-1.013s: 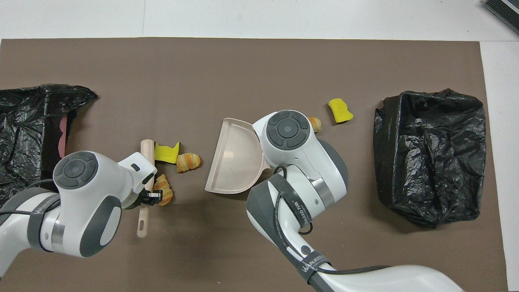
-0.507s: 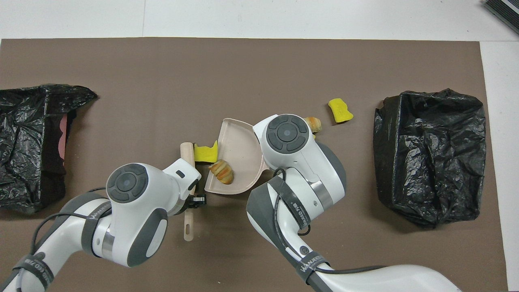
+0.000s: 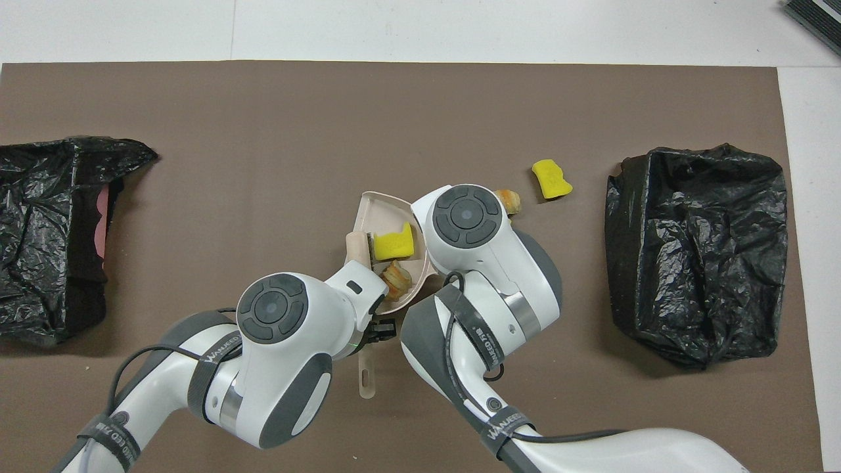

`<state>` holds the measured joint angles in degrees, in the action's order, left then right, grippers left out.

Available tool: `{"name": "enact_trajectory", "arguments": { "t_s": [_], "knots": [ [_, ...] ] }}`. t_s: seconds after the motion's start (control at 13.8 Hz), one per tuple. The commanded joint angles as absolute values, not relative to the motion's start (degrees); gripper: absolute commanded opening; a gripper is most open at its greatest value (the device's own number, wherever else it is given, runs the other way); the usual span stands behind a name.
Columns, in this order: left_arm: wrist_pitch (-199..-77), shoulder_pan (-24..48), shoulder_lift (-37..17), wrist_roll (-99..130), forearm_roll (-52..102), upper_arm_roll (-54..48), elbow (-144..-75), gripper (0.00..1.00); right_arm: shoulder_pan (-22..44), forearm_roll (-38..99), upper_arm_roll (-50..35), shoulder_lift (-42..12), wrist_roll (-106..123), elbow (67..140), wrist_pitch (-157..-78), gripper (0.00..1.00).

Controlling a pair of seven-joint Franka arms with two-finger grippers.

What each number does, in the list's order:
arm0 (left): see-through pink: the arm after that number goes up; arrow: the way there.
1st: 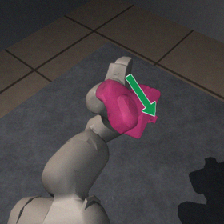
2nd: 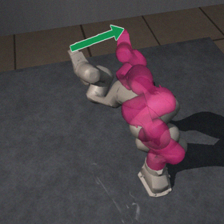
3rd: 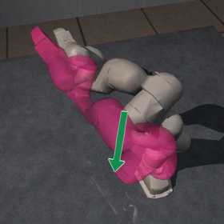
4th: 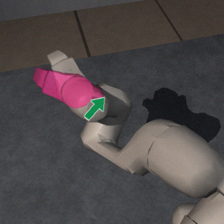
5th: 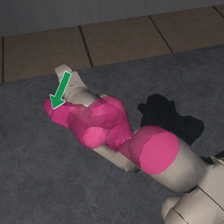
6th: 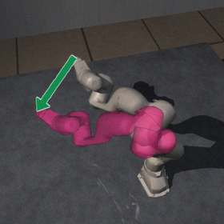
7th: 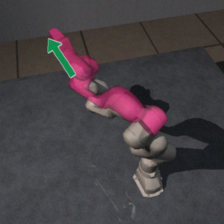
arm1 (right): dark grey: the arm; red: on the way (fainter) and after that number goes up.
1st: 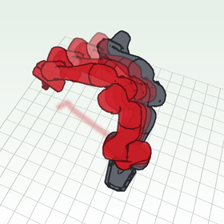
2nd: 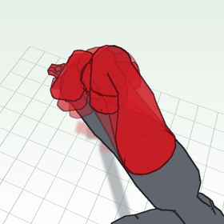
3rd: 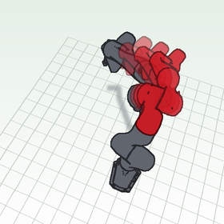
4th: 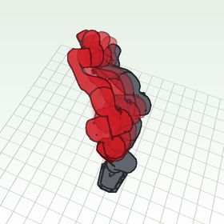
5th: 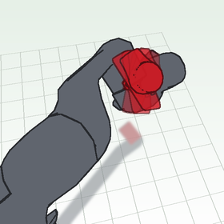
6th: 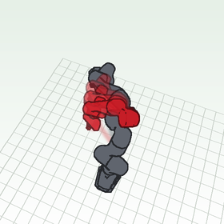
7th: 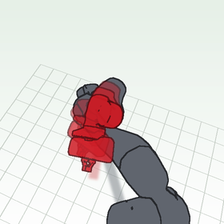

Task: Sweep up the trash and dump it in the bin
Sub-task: 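Sweep rolls and sponges with the left brush into the right dustpan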

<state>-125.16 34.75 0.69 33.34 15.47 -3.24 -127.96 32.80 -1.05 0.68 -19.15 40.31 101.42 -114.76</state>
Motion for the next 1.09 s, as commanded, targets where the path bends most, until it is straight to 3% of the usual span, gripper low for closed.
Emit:
{"name": "enact_trajectory", "arguments": {
  "t_s": [0.0,0.36,0.51,0.72,0.87,1.01],
  "knots": [
    [-119.3,34.8,2.5,45.8,13.9,-2.3,-126.8,0.0,32.3,-4.2,0.4,-17.7,43.2,103.4,-115.2,0.0],
    [-105.1,32.4,5.7,65.5,10.2,-2.0,-128.5,0.0,32.2,-5.5,0.4,-15.8,49.5,105.6,-115.4,0.0],
    [-104.0,32.4,8.8,67.8,10.2,-2.0,-132.9,0.0,33.0,-5.6,0.4,-14.1,50.2,108.2,-116.0,0.0],
    [-109.9,32.5,12.9,66.6,10.1,-2.2,-140.7,0.0,35.7,-6.2,0.4,-11.3,49.0,113.9,-120.1,0.0],
    [-115.2,32.9,10.9,62.6,10.1,-2.3,-141.5,0.0,35.3,-6.2,0.4,-10.2,49.0,117.8,-125.6,0.0],
    [-121.1,33.2,8.5,56.9,10.3,-2.4,-141.2,0.0,35.2,-6.2,0.4,-10.3,49.0,117.9,-125.6,0.0]
  ]
}}
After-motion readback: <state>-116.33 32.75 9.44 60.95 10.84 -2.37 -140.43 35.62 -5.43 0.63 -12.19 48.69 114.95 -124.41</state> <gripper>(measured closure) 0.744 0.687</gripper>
